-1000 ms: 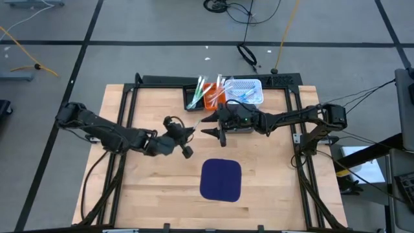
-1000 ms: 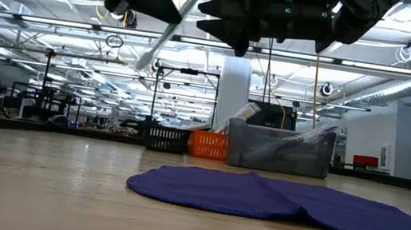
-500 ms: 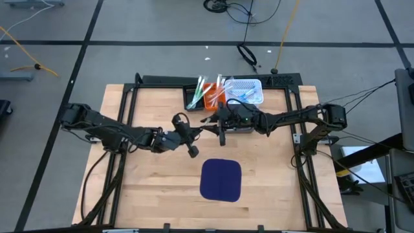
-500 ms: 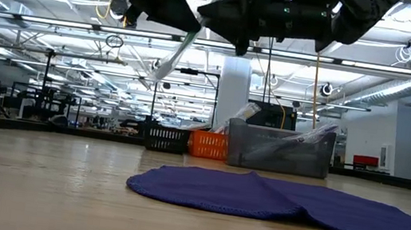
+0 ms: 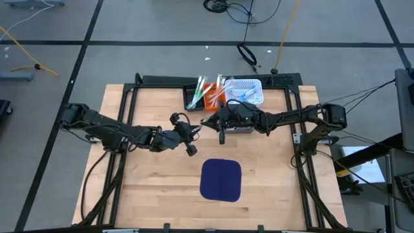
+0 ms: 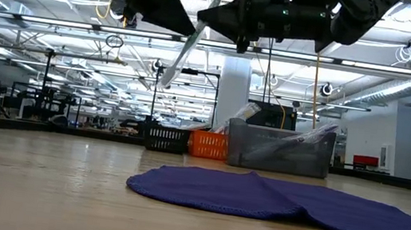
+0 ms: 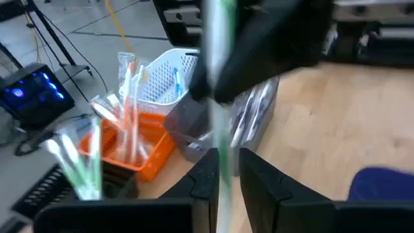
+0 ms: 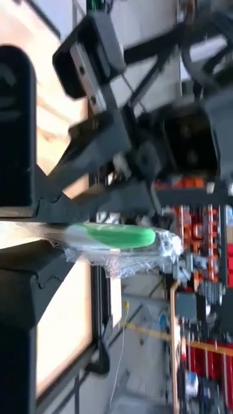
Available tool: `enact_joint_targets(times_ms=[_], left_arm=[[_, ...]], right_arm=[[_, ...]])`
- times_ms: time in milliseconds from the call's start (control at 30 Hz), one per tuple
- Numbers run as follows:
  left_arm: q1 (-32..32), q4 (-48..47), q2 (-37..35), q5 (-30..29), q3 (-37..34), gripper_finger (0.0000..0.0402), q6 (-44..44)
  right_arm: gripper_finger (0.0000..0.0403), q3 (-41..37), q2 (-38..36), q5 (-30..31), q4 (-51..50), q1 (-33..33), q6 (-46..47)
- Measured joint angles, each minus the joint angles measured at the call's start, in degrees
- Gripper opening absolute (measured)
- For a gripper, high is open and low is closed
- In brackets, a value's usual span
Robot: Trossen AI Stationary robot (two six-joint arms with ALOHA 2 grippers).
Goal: Pick & Place Toothbrushes
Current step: Put the green toothbrush into the black basket
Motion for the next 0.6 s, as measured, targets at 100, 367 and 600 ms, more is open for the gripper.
enact_joint_targets(times_ms=[100,367,600], left_arm=[[-0.55,-4.56,-1.98,-0.61,0.00,0.0068,1.08],[-1.66,-18.56,-6.62,-1.94,0.00,0.0076,-5.95],[-1.64,-25.67,-7.27,-2.24,-0.02,0.0076,-10.98]], right_arm=[[0.0021,0.00,0.00,0.62,0.09,-1.34,-0.79],[0.0020,0.00,0.32,0.75,0.60,-8.01,-0.58],[0.0020,2.07,5.60,0.41,4.59,-15.62,3.70]])
